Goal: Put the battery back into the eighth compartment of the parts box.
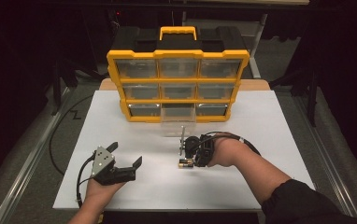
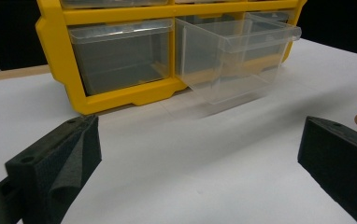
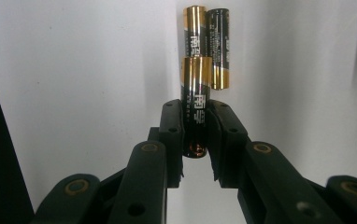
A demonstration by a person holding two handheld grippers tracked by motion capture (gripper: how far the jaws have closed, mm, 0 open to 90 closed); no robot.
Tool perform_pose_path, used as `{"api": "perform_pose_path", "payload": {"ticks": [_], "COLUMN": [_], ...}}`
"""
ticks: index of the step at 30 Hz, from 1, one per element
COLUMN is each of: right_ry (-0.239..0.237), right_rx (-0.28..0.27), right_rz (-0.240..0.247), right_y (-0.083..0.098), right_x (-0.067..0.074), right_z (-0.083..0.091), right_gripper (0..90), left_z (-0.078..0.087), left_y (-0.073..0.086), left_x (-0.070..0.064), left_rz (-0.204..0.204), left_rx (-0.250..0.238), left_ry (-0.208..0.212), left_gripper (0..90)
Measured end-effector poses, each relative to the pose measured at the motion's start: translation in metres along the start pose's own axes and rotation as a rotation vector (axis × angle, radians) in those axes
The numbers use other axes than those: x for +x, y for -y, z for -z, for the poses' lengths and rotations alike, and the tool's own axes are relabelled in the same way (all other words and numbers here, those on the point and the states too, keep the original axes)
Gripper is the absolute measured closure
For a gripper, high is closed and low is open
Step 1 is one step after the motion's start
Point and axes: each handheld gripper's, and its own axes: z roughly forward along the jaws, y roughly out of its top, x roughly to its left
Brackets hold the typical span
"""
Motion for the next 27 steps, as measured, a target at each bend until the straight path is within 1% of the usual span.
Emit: {"api": "perform_pose_path", "payload": {"ticks": [4,5,15,16,18,20,27], "right_ry": [0.005,0.004,0.017,0.017,0.019,0.015,0.019], "right_rx": [0.002,0.000,0.008,0.010,0.011,0.003,0.008], "right_rz": [0.000,-0.008,0.013,0.005,0.014,0.012,0.016], "right_y": [-0.001,-0.001,-0.006,-0.007,-0.008,-0.009,-0.013], "right_x": [-0.004,-0.004,-0.013,-0.013,-0.015,-0.016,-0.021], "right_z": [0.004,0.005,0.017,0.019,0.022,0.024,0.031], "right_gripper": [78.5,78.5,78.5,78.5,78.5,78.5,78.5], "left_z": [0.000,0.000,0.000,0.000,0.001,0.001,0.001], "left_y": [0.000,0.000,0.000,0.000,0.000,0.000,0.000], "left_x": [0.000,0.000,0.000,0.000,0.000,0.000,0.001], "left_rz": [0.001,0.001,0.007,0.007,0.006,0.006,0.005], "left_rx": [0.000,0.000,-0.004,-0.004,-0.005,-0.005,-0.005], "left_ry": [0.001,0.001,0.000,0.000,0.000,0.000,0.003], "left_gripper": [0.4,0.4,0.4,0.4,0.4,0.4,0.4]}}
